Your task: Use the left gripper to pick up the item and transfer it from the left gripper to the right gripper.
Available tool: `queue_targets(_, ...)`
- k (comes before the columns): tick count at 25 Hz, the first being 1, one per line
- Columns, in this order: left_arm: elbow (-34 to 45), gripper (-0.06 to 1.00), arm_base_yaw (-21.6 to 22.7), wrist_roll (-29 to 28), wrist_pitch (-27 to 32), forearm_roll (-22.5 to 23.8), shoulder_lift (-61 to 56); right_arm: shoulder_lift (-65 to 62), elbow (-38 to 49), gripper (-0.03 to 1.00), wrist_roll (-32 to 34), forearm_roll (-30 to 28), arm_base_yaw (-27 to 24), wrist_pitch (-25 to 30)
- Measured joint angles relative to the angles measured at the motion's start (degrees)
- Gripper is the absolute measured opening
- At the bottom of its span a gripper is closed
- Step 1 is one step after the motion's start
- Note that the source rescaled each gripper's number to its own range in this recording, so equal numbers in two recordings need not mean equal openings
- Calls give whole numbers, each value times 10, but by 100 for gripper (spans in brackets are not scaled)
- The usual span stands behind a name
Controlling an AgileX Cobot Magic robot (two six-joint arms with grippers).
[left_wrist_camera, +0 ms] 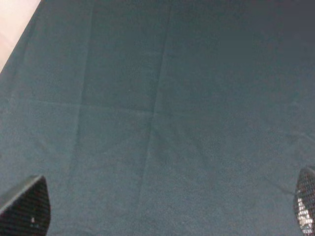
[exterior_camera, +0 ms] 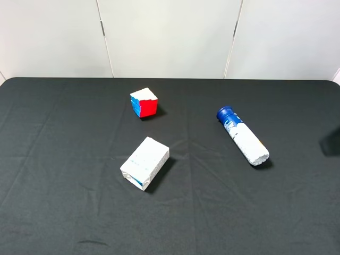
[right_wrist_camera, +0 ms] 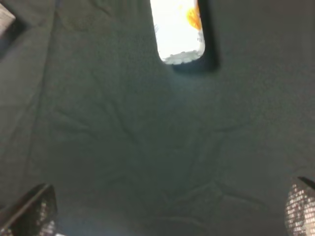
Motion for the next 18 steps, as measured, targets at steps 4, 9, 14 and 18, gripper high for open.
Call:
queue_targets(4,0,100,0,0,0,0,0,-154,69,100,0,-4,0,-27)
queue_targets(9,0,100,0,0,0,0,0,-312,118,100,0,-24,0,-56)
queue_targets(14,0,100,0,0,0,0,0,-394,143,100,0,-43,0,-75)
queue_targets(18,0,100,0,0,0,0,0,-408,156,100,0,-50,0,-85)
